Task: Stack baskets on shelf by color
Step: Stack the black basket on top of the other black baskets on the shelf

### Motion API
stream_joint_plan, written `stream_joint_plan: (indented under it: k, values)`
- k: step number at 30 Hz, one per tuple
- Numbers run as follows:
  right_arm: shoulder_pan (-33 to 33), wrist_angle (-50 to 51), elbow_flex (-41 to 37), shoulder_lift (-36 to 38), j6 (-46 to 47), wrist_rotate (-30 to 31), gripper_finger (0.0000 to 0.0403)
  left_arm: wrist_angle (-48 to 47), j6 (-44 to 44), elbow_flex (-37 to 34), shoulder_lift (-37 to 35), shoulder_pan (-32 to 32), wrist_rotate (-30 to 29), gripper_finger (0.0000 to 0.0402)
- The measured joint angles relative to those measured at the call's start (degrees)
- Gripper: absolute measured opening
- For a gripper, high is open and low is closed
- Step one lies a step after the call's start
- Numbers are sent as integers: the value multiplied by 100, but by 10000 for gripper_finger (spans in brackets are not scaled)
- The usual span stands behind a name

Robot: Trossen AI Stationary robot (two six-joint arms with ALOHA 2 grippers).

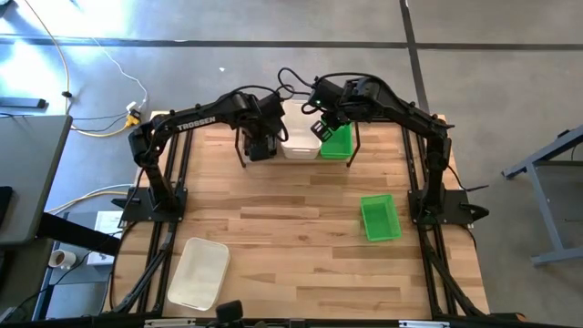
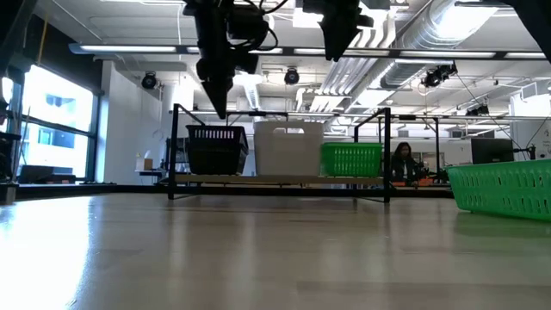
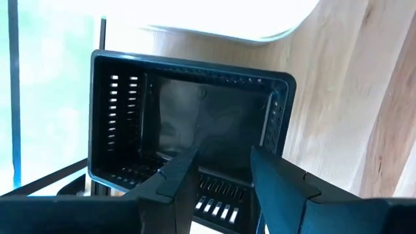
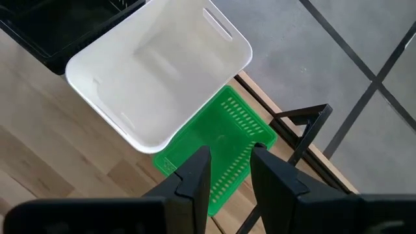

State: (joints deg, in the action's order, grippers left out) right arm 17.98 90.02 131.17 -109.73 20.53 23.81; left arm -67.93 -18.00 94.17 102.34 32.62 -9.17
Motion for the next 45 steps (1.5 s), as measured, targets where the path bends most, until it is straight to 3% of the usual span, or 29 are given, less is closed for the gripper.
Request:
stream_joint_plan:
  k: [45]
  values:
    - [-2, 0, -4, 0, 188, -37, 96, 207, 639, -166, 414, -161, -94, 131]
